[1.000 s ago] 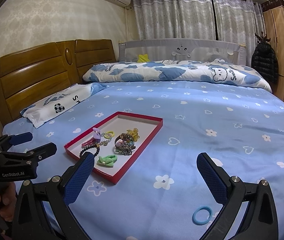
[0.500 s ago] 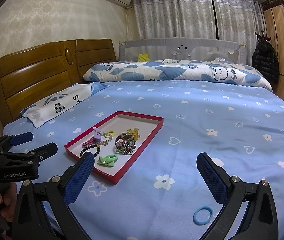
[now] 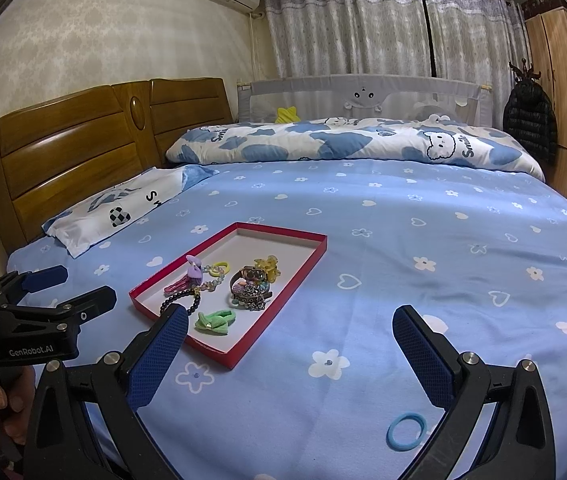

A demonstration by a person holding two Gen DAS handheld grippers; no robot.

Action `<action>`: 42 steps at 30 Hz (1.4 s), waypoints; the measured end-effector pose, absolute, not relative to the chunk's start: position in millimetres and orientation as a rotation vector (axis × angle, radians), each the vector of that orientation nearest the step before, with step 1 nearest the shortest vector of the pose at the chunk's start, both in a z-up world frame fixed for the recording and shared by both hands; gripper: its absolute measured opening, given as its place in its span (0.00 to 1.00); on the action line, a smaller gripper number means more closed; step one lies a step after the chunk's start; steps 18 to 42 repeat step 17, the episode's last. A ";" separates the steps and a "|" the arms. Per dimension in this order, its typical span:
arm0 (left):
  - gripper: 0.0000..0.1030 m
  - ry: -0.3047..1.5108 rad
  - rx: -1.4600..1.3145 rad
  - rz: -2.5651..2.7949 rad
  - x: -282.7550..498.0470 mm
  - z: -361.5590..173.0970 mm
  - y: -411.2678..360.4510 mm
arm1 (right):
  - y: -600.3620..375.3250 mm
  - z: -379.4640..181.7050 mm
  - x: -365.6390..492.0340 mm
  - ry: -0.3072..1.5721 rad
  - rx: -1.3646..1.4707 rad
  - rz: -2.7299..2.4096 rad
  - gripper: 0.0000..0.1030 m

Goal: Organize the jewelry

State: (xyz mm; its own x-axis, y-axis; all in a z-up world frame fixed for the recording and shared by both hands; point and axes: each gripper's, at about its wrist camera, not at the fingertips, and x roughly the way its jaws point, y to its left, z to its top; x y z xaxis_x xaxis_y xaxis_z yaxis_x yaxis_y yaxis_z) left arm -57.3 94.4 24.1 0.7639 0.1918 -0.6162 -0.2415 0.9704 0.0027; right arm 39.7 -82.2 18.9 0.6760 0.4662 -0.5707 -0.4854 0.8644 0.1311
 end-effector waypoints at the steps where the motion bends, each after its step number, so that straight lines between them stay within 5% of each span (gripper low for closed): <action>1: 0.99 0.661 -0.078 0.235 -57.0 24.1 94.4 | -82.0 18.9 39.7 0.633 -0.032 0.536 1.00; 42: 0.99 0.671 -0.080 0.234 -49.0 24.0 95.1 | -71.2 15.5 39.3 0.652 -0.022 0.533 1.00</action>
